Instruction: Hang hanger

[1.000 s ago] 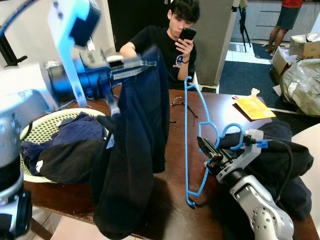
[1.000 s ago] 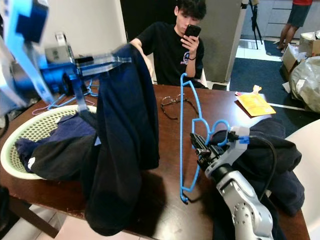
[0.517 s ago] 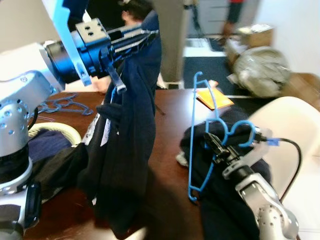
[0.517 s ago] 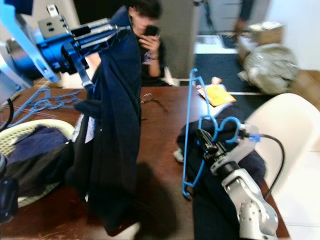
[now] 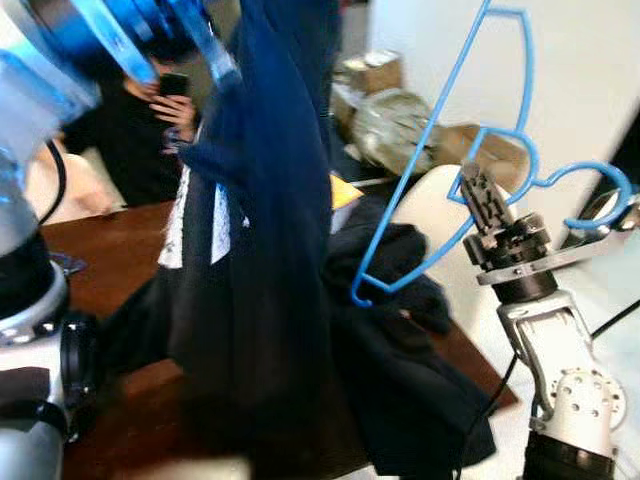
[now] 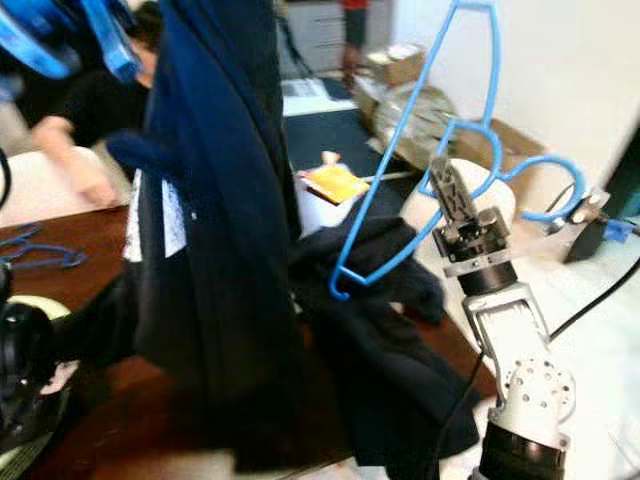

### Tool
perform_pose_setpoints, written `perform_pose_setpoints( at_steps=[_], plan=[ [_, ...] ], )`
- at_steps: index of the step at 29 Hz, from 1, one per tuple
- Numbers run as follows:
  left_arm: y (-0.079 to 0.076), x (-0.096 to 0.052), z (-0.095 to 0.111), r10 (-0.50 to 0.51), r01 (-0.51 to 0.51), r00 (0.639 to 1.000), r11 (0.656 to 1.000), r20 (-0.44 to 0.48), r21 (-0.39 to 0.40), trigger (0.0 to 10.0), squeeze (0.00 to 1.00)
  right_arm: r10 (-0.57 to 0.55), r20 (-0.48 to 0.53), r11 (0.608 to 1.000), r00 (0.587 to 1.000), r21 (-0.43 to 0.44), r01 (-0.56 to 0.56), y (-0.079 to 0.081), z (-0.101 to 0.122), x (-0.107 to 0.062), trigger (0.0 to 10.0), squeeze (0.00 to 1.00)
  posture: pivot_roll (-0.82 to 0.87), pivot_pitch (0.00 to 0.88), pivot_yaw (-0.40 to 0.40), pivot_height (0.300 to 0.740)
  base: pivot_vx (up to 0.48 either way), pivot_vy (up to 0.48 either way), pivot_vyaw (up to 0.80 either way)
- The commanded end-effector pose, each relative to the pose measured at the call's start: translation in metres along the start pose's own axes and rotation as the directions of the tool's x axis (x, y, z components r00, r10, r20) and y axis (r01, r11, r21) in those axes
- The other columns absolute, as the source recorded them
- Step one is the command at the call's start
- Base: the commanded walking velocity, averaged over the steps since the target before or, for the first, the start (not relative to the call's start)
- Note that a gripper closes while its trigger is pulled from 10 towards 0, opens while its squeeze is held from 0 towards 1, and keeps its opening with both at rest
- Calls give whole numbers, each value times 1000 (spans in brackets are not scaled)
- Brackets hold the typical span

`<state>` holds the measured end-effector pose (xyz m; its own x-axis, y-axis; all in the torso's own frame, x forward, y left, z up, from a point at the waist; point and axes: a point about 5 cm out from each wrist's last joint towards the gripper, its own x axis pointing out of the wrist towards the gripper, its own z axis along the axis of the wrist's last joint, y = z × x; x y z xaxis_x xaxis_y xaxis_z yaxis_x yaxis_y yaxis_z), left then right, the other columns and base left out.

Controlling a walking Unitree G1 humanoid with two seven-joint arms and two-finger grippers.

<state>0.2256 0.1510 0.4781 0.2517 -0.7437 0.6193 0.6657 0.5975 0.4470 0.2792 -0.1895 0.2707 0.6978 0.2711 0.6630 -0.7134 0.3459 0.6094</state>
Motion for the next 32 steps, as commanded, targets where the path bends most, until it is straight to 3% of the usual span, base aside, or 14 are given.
perform_pose_setpoints(
  at_steps=[1, 8, 11, 12, 13, 14, 15, 16, 19, 20, 26, 32],
  plan=[
    [7, 2, 22, 28, -31, 995, 999, 92, 27, 0, 0, 5, 36, 1000, 999, -26, -4, 5, 11, 5, 10000, 0, 55, 0, 42, 740, 0, 0, -800],
    [11, 8, 30, 38, -38, 989, 999, 143, -5, 0, 0, -66, 77, 994, 995, -76, 72, -2, 23, 9, 10000, 0, 59, 0, 45, 740, 0, 0, -800],
    [9, 12, 13, 48, -37, 991, 995, 127, -89, 0, 0, -171, 40, 968, 984, -181, 176, -15, 26, 7, 10000, 0, 54, 0, 46, 740, 0, 0, -800],
    [8, 13, 4, 56, -42, 992, 991, 113, -125, 1333, 0, -229, 20, 942, 973, -246, 227, -22, 25, 5, 10000, 0, 48, 0, 48, 740, 0, 0, -800],
    [8, 13, 4, 56, -42, 992, 991, 113, -125, 1333, 0, -229, 20, 942, 973, -246, 227, -22, 25, 5, 10000, 0, 48, 0, 48, 740, 0, 0, -800],
    [6, 14, -6, 62, -47, 993, 988, 96, -150, 3333, 0, -266, 11, 927, 964, -272, 259, -28, 24, 3, 10000, 0, 48, 0, 48, 740, 0, 0, -800],
    [2, 14, -16, 64, -46, 994, 981, 86, -189, 4196, 0, -310, -1, 905, 951, -306, 295, -33, 22, 0, 10000, 0, 47, 0, 51, 740, 0, 0, -800],
    [-2, 15, -23, 66, -46, 995, 972, 79, -229, 8431, 0, -334, -6, 896, 943, -313, 315, -36, 20, -2, 10000, 0, 43, 0, 52, 740, 0, 0, -800],
    [-7, 16, -30, 62, -40, 995, 964, 75, -262, 8431, 0, -350, -12, 888, 937, -322, 327, -38, 18, -4, 10000, 0, 44, 0, 54, 740, 0, 0, -800],
    [-14, 16, -40, 68, -45, 996, 950, 65, -309, 10000, 0, -357, -19, 884, 934, -331, 332, -39, 16, -5, 10000, 0, 44, 0, 56, 740, 0, 0, -800],
    [-32, 17, -71, 114, -94, 993, 908, 26, -408, 10000, 0, -360, -30, 881, 932, -340, 329, -38, 11, -4, 10000, 0, 45, 0, 53, 740, 0, 0, -800],
    [-46, 20, -88, 152, -127, 988, 875, 15, -466, 10000, 0, -356, -38, 880, 934, -350, 321, -37, 8, -1, 10000, 0, 47, 0, 48, 740, 0, 0, -800]
  ],
)
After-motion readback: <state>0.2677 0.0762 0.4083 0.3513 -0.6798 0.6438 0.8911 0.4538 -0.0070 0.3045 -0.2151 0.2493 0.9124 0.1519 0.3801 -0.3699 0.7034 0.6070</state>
